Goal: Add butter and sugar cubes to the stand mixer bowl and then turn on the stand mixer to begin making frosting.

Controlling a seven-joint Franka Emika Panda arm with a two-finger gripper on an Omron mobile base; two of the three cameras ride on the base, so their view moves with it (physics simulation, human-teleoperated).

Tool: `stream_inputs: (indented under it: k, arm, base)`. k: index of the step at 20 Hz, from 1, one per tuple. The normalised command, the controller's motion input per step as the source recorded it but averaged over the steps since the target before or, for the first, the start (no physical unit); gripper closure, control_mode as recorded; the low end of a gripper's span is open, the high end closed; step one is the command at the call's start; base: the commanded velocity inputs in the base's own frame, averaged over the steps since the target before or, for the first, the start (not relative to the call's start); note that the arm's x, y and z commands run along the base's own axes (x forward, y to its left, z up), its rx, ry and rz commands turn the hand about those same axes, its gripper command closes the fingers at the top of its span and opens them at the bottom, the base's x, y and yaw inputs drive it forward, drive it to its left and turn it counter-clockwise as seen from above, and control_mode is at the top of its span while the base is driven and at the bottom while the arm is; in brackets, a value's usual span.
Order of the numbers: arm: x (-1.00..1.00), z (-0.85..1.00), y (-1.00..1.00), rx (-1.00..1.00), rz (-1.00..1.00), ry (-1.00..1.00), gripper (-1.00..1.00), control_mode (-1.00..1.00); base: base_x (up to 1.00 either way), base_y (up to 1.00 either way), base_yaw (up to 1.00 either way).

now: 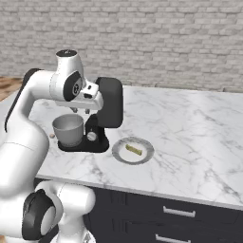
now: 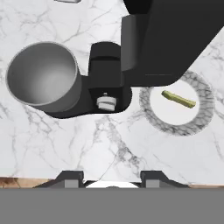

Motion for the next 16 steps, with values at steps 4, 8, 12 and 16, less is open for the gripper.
stream_inputs:
  k: [4, 8, 12, 16]
  arm:
    - [-0.2, -0.03, 0.04, -0.02, 0.02, 0.0, -1.0, -1.0]
    - [-0.49, -0.03, 0.14, -0.07, 0.06, -0.05, -1.0, -1.0]
    - [-0.54, -0.01, 0.31, -0.11, 0.06, -0.05, -1.0, -1.0]
    - [-0.6, 0.0, 0.47, -0.12, 0.08, -0.06, -1.0, -1.0]
  base:
    - [0.0, 0.0, 0.0]
    - [0.0, 0.0, 0.0]
    - [0.0, 0.0, 0.0]
    - [0.0, 0.0, 0.0]
